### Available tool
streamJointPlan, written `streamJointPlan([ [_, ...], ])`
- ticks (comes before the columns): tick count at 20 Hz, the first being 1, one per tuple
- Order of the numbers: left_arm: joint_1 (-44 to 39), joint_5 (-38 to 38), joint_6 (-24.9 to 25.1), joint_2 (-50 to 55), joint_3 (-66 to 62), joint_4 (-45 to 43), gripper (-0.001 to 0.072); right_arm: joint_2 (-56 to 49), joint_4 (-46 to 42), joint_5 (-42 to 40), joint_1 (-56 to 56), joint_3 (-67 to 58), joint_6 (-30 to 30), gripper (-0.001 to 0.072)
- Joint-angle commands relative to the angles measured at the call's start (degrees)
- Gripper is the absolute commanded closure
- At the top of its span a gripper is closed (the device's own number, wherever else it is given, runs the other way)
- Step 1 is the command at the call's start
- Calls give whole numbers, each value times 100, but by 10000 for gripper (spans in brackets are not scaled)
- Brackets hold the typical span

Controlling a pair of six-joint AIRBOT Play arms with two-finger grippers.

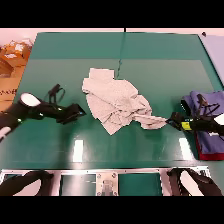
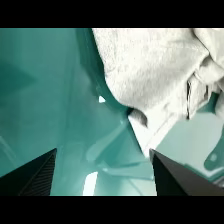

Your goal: Fold the shirts.

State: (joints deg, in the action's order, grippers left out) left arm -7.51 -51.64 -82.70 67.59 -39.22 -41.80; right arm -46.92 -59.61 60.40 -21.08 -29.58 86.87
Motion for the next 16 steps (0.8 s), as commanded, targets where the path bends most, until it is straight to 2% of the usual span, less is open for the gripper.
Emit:
streamJointPlan([
  [1, -704, 1661, 31, 426, 396, 1049, 54, 24, -236, -345, -328, -44, -57, 702],
  [3, -997, 2105, 415, 866, 291, 1602, 54, 22, -229, -452, -328, -44, -166, 704],
  [6, -1054, 2409, 433, 1333, -39, 1696, 56, 20, -190, -470, -328, -44, -293, 704],
  [7, -1054, 2511, 437, 1434, -173, 1696, 220, 20, -181, -498, -328, -44, -293, 704],
  [8, -1054, 2557, 529, 1495, -275, 1698, 444, 20, -144, -520, -328, -44, -295, 703],
  [10, -1054, 2332, 638, 1554, -415, 1685, 490, 20, -90, -538, -328, -44, -337, 703],
  [11, -1029, 2039, 822, 1556, -463, 1659, 693, 20, -90, -538, -328, -44, -337, 703],
  [16, -643, 651, 1252, 1333, -931, 1515, 690, 20, -59, -525, -328, -46, -332, 704],
])
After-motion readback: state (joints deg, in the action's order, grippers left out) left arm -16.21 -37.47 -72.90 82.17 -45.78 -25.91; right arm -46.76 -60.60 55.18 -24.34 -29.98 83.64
